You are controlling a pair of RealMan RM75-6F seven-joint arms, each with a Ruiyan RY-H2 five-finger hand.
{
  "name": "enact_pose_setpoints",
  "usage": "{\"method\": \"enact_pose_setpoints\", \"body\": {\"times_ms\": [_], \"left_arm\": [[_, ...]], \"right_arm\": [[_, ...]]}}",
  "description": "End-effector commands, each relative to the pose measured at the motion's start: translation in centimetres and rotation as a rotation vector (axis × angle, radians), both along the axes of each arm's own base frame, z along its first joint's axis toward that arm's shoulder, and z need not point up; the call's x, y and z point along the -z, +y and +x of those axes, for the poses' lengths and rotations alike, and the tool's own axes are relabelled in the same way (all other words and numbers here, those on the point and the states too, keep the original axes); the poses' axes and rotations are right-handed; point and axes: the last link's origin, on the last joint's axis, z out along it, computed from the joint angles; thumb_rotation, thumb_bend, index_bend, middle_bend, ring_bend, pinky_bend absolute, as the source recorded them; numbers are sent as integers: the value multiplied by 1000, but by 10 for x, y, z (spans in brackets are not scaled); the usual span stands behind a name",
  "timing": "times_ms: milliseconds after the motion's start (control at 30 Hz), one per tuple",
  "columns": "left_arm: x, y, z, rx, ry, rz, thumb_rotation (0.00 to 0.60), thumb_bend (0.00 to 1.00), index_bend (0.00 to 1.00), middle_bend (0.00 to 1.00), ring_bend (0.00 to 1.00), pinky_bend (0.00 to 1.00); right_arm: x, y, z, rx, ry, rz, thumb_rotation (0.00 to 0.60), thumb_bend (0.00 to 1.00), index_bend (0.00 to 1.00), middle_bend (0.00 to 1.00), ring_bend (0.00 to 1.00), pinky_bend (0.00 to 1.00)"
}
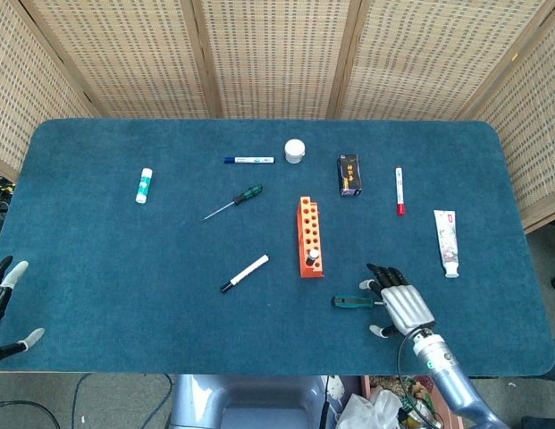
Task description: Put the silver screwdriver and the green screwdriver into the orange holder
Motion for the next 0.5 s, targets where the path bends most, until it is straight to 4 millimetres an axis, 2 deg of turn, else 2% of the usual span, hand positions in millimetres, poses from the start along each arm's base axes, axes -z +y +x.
{"method": "enact_pose_setpoints", "body": {"times_ms": [33, 233, 500], "left_arm": [[0, 0, 0, -2, 0, -1, 600, 0, 0, 0, 0, 0], [0, 1, 0, -5, -1, 0, 600, 0, 0, 0, 0, 0], [1, 3, -1, -13, 1, -4, 600, 0, 0, 0, 0, 0]], "right_arm": [[14, -4, 2, 21, 7, 6, 600, 160, 260, 0, 0, 0], [26, -16, 1, 31, 46, -27, 600, 169, 324, 0, 0, 0], [31, -28, 0, 44, 75, -65, 600, 211, 404, 0, 0, 0]]}}
